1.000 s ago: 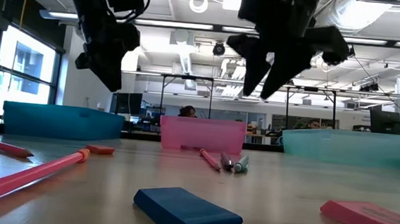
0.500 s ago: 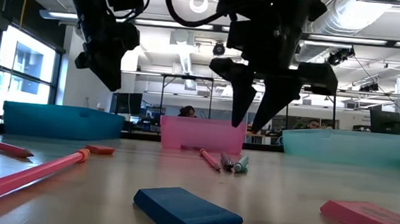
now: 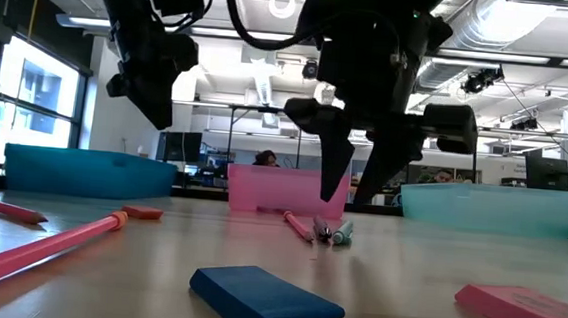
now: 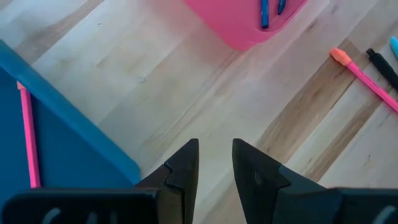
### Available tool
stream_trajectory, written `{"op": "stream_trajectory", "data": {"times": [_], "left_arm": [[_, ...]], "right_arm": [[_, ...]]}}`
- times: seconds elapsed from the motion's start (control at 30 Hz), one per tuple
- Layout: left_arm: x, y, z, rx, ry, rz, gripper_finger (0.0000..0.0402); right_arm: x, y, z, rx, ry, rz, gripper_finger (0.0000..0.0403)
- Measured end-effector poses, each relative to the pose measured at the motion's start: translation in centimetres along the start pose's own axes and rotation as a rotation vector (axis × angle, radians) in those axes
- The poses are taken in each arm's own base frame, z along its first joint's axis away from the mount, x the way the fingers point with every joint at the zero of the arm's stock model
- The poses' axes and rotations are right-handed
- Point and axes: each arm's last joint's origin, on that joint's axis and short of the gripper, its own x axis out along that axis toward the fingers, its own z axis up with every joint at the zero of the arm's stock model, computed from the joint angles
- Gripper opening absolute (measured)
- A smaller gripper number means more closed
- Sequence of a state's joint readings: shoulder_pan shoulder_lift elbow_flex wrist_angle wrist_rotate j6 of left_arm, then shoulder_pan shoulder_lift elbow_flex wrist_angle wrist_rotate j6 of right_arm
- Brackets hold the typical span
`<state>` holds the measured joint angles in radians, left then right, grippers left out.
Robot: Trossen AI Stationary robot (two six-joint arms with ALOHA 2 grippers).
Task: Sort crayons/erasers/pens/pencils in bins
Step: Put the light blue pen into the orange bin
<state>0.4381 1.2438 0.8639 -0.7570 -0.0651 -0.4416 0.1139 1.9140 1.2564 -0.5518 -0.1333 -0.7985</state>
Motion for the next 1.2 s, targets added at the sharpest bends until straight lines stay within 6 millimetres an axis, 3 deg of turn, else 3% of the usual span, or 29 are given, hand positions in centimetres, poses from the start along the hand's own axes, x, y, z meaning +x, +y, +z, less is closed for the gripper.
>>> {"op": "stream_trajectory", "data": {"times": [0.93, 1.2], "left_arm": [[0.0, 0.1, 0.0, 0.026, -0.013, 0.032, 0.0087], [0.0, 0.1, 0.0, 0.032, -0.014, 0.033, 0.0087]], "right_arm": [[3.0, 0.5, -1.1, 0.0, 0.072, 0.106, 0.0144], [3.0, 0.8, -1.3, 0.04, 0.096, 0.143, 0.009]]}}
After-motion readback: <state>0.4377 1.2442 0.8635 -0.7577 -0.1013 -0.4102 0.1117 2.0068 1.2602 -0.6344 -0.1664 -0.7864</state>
